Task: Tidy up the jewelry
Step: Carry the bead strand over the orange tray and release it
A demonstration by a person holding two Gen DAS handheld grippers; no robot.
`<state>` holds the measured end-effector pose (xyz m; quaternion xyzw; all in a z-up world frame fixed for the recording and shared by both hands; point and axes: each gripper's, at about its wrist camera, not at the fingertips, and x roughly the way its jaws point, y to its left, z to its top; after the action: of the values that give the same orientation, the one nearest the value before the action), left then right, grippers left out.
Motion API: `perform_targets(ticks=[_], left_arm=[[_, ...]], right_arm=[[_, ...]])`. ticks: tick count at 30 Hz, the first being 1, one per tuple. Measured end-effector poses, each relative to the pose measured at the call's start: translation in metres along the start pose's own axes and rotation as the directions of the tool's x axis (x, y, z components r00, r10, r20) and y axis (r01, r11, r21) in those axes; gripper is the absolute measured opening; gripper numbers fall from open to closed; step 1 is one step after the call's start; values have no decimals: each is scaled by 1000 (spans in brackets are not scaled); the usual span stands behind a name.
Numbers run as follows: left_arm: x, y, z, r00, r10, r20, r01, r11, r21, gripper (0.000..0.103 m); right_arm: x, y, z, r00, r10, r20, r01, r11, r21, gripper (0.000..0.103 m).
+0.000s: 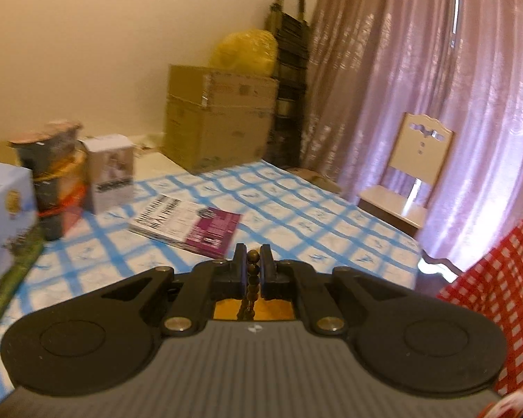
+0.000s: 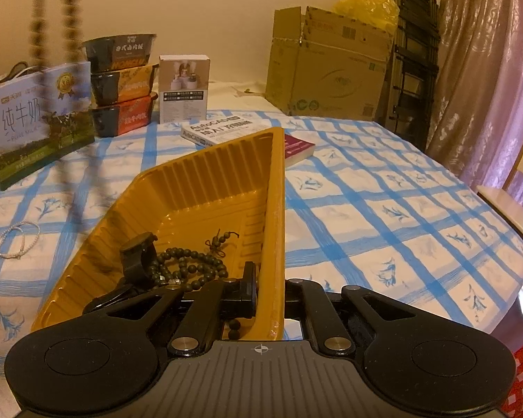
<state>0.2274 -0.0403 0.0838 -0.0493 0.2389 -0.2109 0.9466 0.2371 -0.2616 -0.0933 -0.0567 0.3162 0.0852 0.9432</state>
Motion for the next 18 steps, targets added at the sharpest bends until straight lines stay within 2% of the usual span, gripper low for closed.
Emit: perform_targets(ticks=[4, 10, 13, 18], left_arm=[[33, -9, -8, 998, -36, -42, 36, 999, -7, 6], [78, -10, -30, 989, -46, -141, 45, 999, -10, 6], [89, -9, -39, 984, -52, -169, 50, 999, -18, 7], [88, -3, -43, 985, -36, -170, 32, 999, -30, 7]], right_arm=[[0, -1, 0, 1000, 3, -1, -3, 1000, 2, 6], [1, -2, 0, 1000, 4, -2, -4, 1000, 4, 6], [1, -2, 0, 1000, 4, -4, -4, 1000, 5, 6], [2, -3, -1, 1000, 3, -9, -3, 1000, 10, 6]])
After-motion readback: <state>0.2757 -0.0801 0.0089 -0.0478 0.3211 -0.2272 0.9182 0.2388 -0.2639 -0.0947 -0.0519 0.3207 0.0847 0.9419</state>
